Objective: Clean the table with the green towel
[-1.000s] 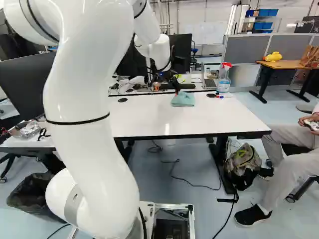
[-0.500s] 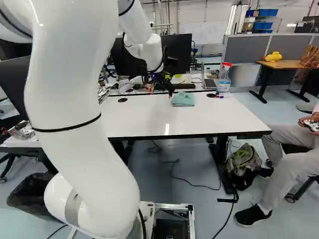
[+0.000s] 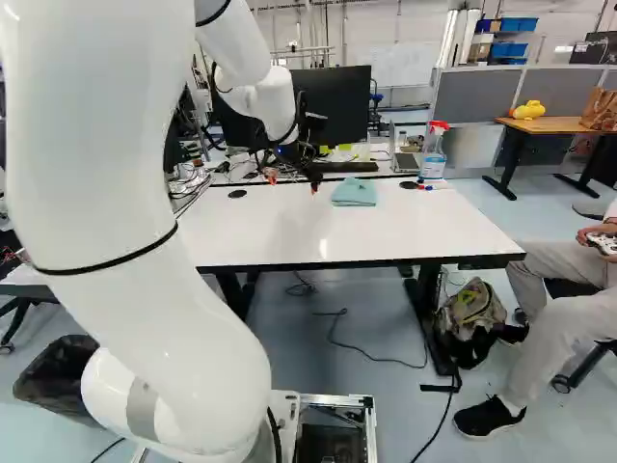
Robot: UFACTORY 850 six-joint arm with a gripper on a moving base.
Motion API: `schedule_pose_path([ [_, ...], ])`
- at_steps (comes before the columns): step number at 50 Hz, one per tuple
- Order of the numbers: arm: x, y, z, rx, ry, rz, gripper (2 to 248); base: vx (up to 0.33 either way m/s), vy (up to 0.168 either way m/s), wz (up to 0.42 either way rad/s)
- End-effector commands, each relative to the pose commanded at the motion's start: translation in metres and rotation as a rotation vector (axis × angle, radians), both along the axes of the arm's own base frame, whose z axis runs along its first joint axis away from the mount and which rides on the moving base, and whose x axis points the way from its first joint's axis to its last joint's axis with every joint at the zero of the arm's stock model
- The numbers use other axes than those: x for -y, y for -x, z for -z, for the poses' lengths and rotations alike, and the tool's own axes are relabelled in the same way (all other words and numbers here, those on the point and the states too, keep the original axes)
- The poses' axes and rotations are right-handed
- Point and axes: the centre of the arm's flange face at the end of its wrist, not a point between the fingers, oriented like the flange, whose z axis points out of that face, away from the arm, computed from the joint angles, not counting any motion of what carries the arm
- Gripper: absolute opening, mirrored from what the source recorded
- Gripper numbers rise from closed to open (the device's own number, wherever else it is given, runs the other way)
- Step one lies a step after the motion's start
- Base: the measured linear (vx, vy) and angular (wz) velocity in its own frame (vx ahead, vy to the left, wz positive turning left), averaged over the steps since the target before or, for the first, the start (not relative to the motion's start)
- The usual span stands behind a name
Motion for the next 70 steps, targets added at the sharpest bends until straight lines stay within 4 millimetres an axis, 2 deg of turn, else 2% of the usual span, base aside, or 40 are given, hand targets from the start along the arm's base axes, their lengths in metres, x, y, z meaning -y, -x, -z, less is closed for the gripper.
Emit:
schedule_pose_path([
  [37,-0.002,0.010,0.012,0.042,0.025,0.000,247,0.000,0.000,0.000],
  [70,-0.007,0.038,0.041,0.151,0.086,-0.005,247,0.000,0.000,0.000],
])
